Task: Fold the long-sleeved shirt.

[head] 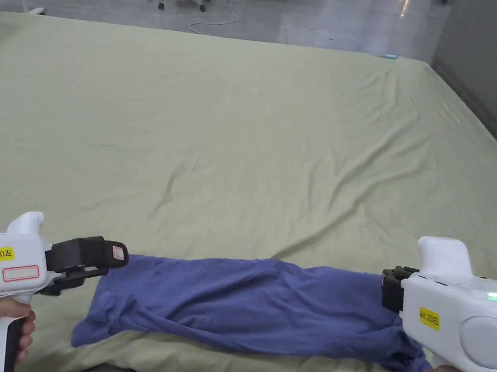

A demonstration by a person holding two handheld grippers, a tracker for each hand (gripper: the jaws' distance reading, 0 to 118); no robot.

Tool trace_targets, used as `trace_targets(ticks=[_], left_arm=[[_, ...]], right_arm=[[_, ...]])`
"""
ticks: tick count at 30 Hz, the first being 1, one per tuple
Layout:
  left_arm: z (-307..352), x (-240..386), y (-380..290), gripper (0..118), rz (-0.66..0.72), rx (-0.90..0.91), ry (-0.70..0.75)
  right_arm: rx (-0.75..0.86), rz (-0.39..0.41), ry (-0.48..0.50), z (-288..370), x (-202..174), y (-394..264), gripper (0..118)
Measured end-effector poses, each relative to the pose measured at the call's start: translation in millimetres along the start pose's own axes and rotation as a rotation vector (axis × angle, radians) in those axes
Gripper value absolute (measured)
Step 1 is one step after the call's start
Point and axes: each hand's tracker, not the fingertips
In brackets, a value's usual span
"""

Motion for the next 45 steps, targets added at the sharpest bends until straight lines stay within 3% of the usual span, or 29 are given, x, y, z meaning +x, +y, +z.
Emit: trace_targets(ticks=[3,7,10,14,18,19,20,21,22,23,24,27,31,37,39,41,45], left_arm=[[-15,-44,6,118,0.101,-0.036,-0.08],[-50,-40,-30,118,0.222,-0.107,-0.114],[-66,-27,-33,118,0.262,-0.107,-0.306],[-96,-9,-33,118,0.206,-0.122,-0.314],[-106,-8,-28,118,0.277,-0.108,-0.404],[-108,-4,-30,111,0.257,-0.116,-0.389],[-108,-7,-25,71,0.199,-0.125,-0.338],[-109,-3,-26,11,0.13,-0.14,-0.245],[-115,2,-29,6,0.081,-0.188,-0.108],[-120,4,-34,5,0.027,-0.218,0.014],[-121,-9,-22,5,0.044,-0.213,-0.156],[-97,1,-4,5,-0.032,-0.133,-0.076],[-55,-36,27,5,0.027,-0.078,-0.078],[22,-66,36,5,0.074,0.008,0.088],[46,-82,38,5,0.146,0.035,0.067],[53,-73,34,5,0.121,0.029,0.076],[41,-18,23,5,0.025,-0.025,-0.064]], right_arm=[[0.006,-0.041,0.042,-2,-1,-3,0],[-0.01,-0.039,0.05,-7,-7,-8,0],[-0.032,-0.043,0.056,-10,-9,-10,0],[-0.051,-0.05,0.062,-15,-8,-14,0],[-0.056,-0.056,0.063,-12,-9,-12,0],[-0.056,-0.056,0.063,-12,-9,-12,0],[-0.058,-0.054,0.064,-13,-9,-12,0],[-0.058,-0.053,0.065,-13,-10,-12,0],[-0.058,-0.054,0.067,-13,-10,-12,0],[-0.057,-0.058,0.071,-14,-11,-12,0],[-0.057,-0.063,0.075,-13,-11,-12,0],[-0.051,-0.057,0.075,-8,-12,-11,0],[-0.041,-0.049,0.074,-3,-14,-9,0],[-0.023,-0.058,0.097,-2,-17,-11,0],[-0.025,-0.053,0.096,-1,-18,-13,0],[-0.03,-0.048,0.102,-2,-20,-14,0],[-0.025,-0.052,0.116,-4,-21,-15,0]])
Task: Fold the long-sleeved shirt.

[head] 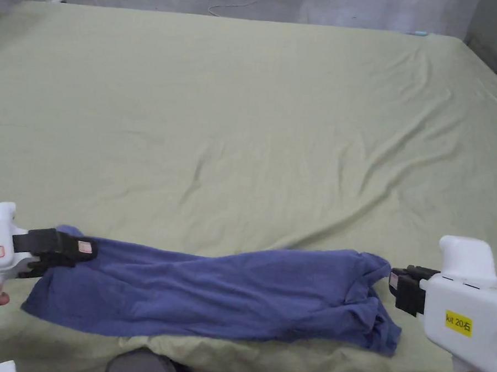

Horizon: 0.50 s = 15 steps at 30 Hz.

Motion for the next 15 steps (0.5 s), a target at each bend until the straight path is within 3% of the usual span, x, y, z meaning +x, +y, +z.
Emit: trace_targets(ticks=[6,10,15], left_arm=[[-82,141,-27,5,-0.159,-0.17,-0.31],[-168,205,-55,5,-0.197,-0.267,-0.327],[-284,216,-93,6,-0.123,-0.393,-0.256]], right_arm=[[0.012,-0.005,-0.001,4,6,1,0],[0.028,-0.038,-0.017,15,18,-3,0],[0.029,-0.076,-0.036,24,40,-10,0]])
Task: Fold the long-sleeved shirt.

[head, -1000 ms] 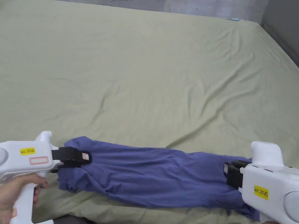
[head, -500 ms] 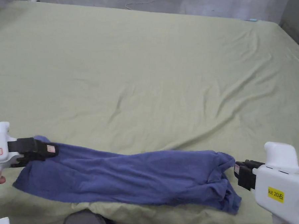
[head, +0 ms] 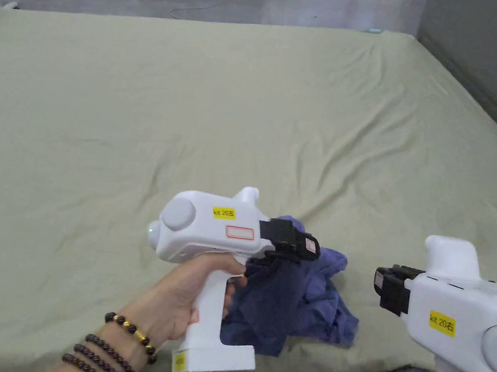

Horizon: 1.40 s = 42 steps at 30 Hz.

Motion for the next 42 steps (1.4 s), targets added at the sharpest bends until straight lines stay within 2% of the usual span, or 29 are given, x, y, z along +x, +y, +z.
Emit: trace_targets(ticks=[2,5,6,7,8,9,10,14,15,16,17,18,19,22,24,25,26,27,30,32,34,36,39,42], left_arm=[[-29,-7,-2,6,0.034,0.014,0.079],[-49,-18,2,9,0.045,0.028,0.098],[-48,-20,4,18,0.052,0.031,0.097],[-45,-21,5,37,0.066,0.038,0.073],[-41,-18,6,80,0.078,0.041,0.01],[-31,-11,8,108,0.07,0.05,-0.053],[-21,-5,8,118,0.062,0.068,-0.077],[49,27,2,118,-0.031,0.206,-0.146],[68,28,-5,115,-0.046,0.247,-0.122],[78,27,-12,99,-0.061,0.303,-0.084],[89,28,-26,32,-0.109,0.381,-0.023],[94,34,-42,0,-0.19,0.471,0.135],[95,37,-60,0,-0.249,0.546,0.309],[67,26,-102,0,-0.39,0.489,0.422],[34,17,-110,0,-0.535,0.471,0.617],[19,13,-115,0,-0.593,0.465,0.653],[3,7,-114,0,-0.627,0.465,0.6],[-17,-1,-111,0,-0.6,0.394,0.575],[-58,21,-123,0,-0.546,0.35,0.497],[-84,31,-118,0,-0.567,0.27,0.43],[-109,39,-118,0,-0.603,0.222,0.399],[-128,40,-115,0,-0.569,0.161,0.425],[-111,43,-111,0,-0.551,0.185,0.397],[-54,41,-103,0,-0.482,0.288,0.35]], right_arm=[[0.002,-0.018,-0.007,4,9,-2,0],[0.005,-0.039,-0.03,11,17,-8,0],[0.004,-0.044,-0.032,12,20,-9,0],[0.002,-0.049,-0.033,12,22,-10,0],[-0.001,-0.054,-0.036,12,24,-11,0],[-0.002,-0.056,-0.037,12,26,-12,0],[-0.004,-0.057,-0.038,12,26,-13,0],[-0.01,-0.056,-0.03,10,27,-17,0],[-0.01,-0.053,-0.029,10,25,-16,0],[-0.01,-0.052,-0.027,10,24,-16,0],[-0.008,-0.05,-0.023,10,23,-16,0],[-0.007,-0.049,-0.018,10,22,-16,0],[-0.009,-0.044,-0.012,11,19,-16,0],[-0.017,-0.025,-0.009,10,13,-16,0],[-0.021,-0.019,-0.005,8,14,-14,0],[-0.022,-0.016,-0.004,8,13,-15,0],[-0.024,-0.01,-0.004,9,12,-15,0],[-0.026,-0.007,-0.007,9,13,-16,0],[-0.022,-0.005,-0.012,16,15,-18,0],[-0.027,-0.006,-0.024,18,17,-19,0],[-0.036,-0.007,-0.04,20,22,-21,0],[-0.043,-0.018,-0.064,23,27,-23,0],[-0.045,-0.046,-0.065,27,32,-20,0],[-0.053,-0.094,0.046,17,34,-11,0]])
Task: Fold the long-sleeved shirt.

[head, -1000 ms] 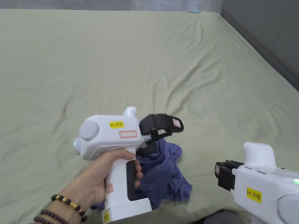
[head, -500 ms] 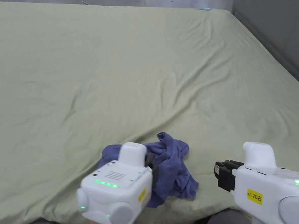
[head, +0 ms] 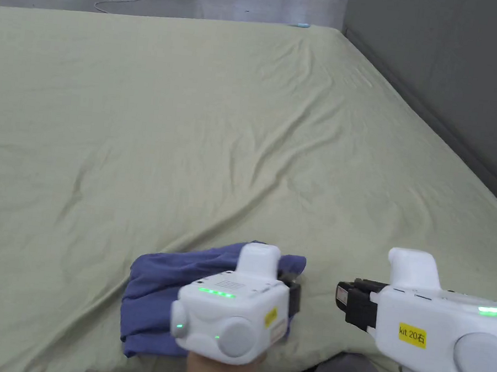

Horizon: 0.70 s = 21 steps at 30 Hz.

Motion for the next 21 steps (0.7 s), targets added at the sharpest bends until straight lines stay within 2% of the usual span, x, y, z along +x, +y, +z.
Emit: trace_targets(ticks=[2,5,9,12,13,14,15,16,17,21], left_arm=[[42,-17,14,0,0.079,0.051,0.026],[95,-61,21,0,0.24,0.12,0.036],[140,-97,19,0,0.266,0.144,0.121],[145,-123,10,1,0.359,0.127,0.136],[144,-131,5,15,0.402,0.114,0.127],[139,-139,1,44,0.425,0.098,0.136],[137,-145,-4,68,0.447,0.096,0.137],[136,-150,-8,88,0.474,0.086,0.116],[135,-153,-11,102,0.501,0.081,0.105],[117,-169,-20,102,0.606,0.064,0.035]], right_arm=[[-0.018,-0.017,0.065,-17,-2,8,0],[-0.064,-0.031,0.215,-57,-13,25,0],[-0.192,-0.062,0.332,-122,-24,33,0],[-0.327,-0.154,0.455,-169,-16,25,0],[-0.365,-0.161,0.415,-183,-12,19,0],[-0.382,-0.149,0.348,-189,-10,15,0],[-0.369,-0.125,0.271,-193,-5,9,0],[-0.333,-0.133,0.32,-190,1,6,0],[-0.3,-0.159,0.37,-183,2,4,0],[-0.304,-0.146,0.364,-187,5,0,0]])
